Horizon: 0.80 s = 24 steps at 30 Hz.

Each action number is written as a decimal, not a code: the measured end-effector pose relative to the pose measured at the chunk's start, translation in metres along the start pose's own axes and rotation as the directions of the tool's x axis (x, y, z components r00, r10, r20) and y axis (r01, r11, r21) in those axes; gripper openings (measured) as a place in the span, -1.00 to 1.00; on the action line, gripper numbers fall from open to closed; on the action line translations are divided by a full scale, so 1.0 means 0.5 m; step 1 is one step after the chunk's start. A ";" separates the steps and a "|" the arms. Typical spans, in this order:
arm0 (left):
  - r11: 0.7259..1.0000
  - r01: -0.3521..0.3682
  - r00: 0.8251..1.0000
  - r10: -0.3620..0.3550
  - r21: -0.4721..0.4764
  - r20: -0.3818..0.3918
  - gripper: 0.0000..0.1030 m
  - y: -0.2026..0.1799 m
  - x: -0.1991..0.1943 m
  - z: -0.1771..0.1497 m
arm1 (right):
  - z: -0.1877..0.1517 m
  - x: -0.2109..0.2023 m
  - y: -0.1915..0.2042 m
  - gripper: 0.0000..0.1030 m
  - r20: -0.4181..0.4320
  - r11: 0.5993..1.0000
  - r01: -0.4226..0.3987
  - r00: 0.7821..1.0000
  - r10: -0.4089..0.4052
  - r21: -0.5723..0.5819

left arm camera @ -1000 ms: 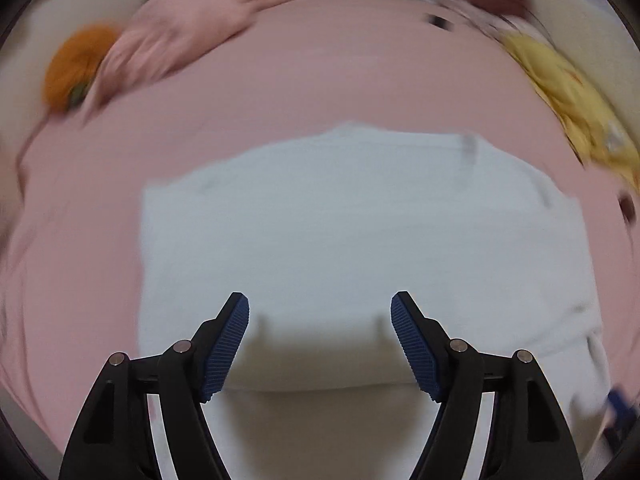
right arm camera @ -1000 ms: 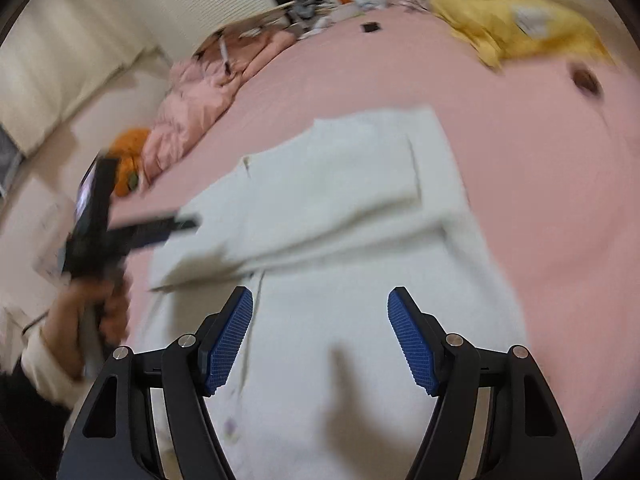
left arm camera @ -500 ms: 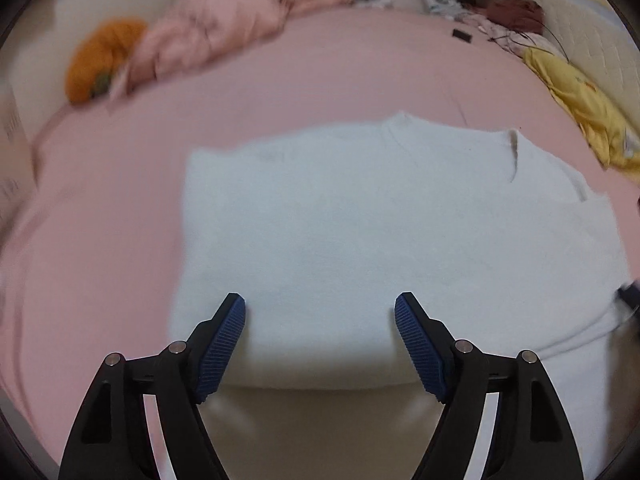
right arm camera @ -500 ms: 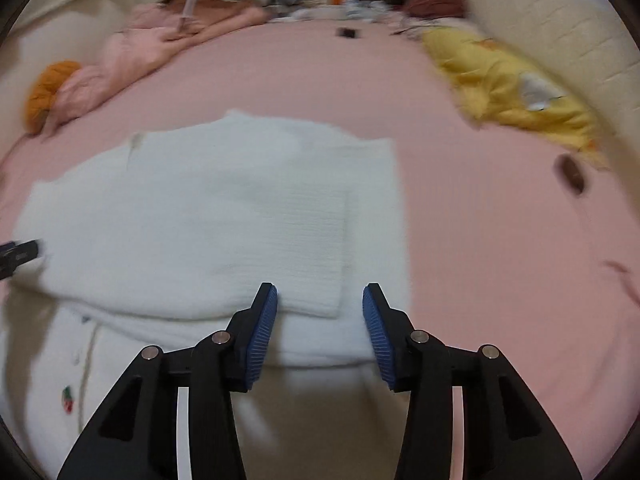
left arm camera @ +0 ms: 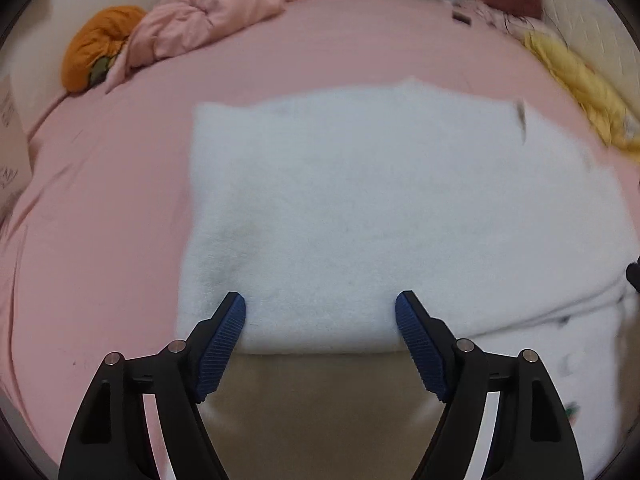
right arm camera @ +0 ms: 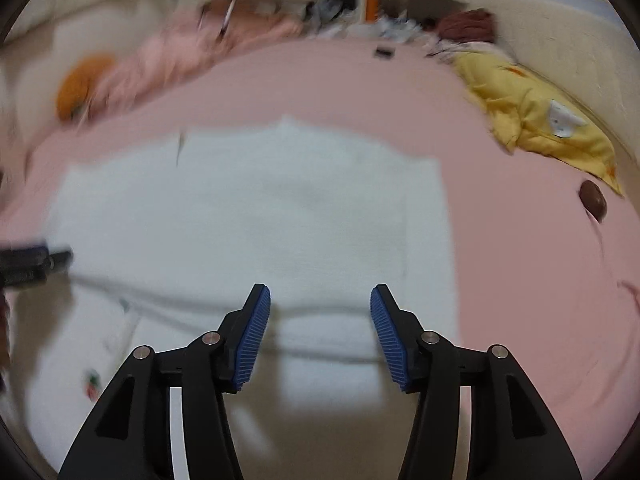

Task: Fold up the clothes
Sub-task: 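Open the left gripper and withdraw it from the folded sleeve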

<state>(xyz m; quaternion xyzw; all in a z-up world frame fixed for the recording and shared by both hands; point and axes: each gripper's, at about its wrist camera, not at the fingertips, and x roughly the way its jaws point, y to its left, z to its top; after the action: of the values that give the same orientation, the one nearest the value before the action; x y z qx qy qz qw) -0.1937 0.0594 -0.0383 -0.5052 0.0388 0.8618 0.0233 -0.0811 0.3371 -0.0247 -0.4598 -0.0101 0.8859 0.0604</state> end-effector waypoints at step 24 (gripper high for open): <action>0.984 0.149 0.952 -0.170 -0.101 -0.256 0.52 -0.072 -0.210 -0.395 | -0.265 -0.309 0.123 0.37 -0.148 0.999 0.014 0.989 -0.010 0.029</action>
<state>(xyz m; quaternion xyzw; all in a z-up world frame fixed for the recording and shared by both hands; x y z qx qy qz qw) 0.0321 0.0775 -0.0446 -0.6172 -0.0342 0.7832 0.0672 0.1089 0.2532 0.0199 -0.5230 0.0051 0.8492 0.0731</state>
